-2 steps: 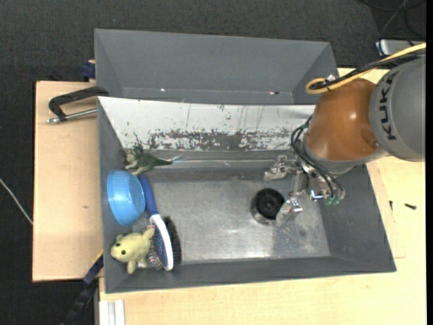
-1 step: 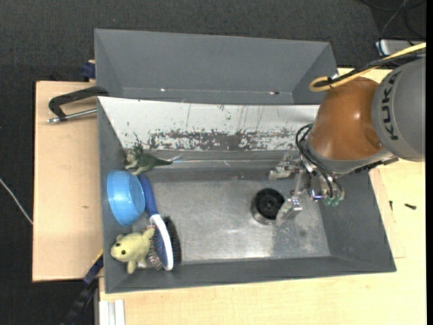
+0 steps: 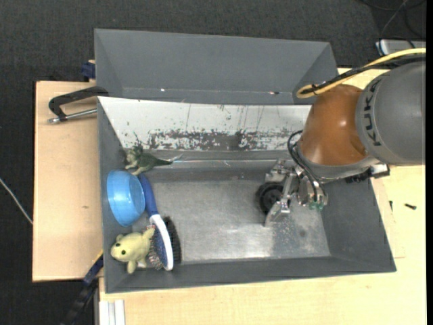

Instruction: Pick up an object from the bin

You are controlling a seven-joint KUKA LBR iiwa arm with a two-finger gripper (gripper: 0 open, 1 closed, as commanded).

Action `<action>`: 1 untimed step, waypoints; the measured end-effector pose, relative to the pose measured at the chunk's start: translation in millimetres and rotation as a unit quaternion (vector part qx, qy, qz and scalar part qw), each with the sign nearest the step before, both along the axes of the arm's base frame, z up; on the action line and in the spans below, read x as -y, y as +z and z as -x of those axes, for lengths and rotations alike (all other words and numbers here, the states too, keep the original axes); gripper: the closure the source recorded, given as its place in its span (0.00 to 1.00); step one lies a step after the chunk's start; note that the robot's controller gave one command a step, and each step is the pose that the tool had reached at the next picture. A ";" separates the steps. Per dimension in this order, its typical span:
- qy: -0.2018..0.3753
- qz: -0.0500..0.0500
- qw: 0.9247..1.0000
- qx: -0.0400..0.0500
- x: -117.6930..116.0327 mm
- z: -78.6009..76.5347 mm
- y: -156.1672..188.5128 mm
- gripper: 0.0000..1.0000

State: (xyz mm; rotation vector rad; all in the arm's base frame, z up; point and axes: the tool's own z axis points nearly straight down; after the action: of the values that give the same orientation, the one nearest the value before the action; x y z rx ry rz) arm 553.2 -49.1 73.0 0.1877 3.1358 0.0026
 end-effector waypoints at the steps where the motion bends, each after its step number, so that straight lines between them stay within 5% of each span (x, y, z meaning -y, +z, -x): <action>1: 0.000 0.000 1.000 0.002 -0.4 -1.3 1.4 0.00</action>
Offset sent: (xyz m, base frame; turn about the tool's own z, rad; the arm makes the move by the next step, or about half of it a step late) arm 0.0000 0.0000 0.0000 0.0000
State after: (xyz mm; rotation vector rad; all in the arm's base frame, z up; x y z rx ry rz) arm 554.6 -48.7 74.4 0.1869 3.1318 0.0015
